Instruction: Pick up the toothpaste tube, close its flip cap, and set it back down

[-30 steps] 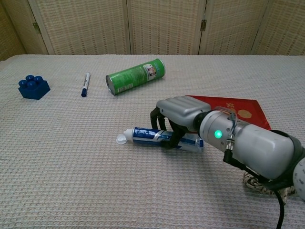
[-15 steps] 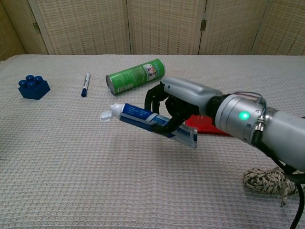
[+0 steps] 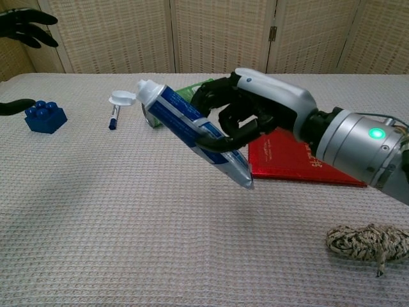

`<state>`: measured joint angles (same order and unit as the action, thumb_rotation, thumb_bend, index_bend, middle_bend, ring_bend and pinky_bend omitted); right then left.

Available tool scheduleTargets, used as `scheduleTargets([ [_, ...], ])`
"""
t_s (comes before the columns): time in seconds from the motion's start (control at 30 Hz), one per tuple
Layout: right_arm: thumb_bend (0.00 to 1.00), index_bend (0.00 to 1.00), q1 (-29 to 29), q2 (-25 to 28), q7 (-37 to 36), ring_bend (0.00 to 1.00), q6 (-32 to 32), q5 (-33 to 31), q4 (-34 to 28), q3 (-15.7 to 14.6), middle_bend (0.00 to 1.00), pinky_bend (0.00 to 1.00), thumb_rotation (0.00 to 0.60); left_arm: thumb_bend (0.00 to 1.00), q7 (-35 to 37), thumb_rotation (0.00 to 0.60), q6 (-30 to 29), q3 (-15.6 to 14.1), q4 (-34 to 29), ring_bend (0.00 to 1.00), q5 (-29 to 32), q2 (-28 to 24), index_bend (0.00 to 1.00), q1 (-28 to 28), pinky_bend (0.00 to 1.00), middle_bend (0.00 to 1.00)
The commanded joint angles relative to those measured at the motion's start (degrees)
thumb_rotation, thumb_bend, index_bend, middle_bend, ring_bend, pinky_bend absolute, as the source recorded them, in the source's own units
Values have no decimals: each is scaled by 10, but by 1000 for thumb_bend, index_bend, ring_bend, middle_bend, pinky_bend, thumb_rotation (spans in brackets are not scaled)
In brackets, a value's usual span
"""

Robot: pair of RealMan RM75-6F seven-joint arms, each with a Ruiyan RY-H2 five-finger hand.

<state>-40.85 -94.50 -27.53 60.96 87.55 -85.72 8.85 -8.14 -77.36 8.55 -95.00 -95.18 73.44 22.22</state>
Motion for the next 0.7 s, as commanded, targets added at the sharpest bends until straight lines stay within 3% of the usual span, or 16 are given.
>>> scheduleTargets([
  [0.03,1000,696,-2,-7,-25,764,10,15,17,-5,681,712,600,368,-12,600,6,-5,-8,201,-10,9,48,9,157,205],
  [0.7,1000,702,-29,-38,-16,761,-13,1,32,0,682,711,600,366,-45,600,9,-22,-31,199,-40,57,47,41,157,194],
])
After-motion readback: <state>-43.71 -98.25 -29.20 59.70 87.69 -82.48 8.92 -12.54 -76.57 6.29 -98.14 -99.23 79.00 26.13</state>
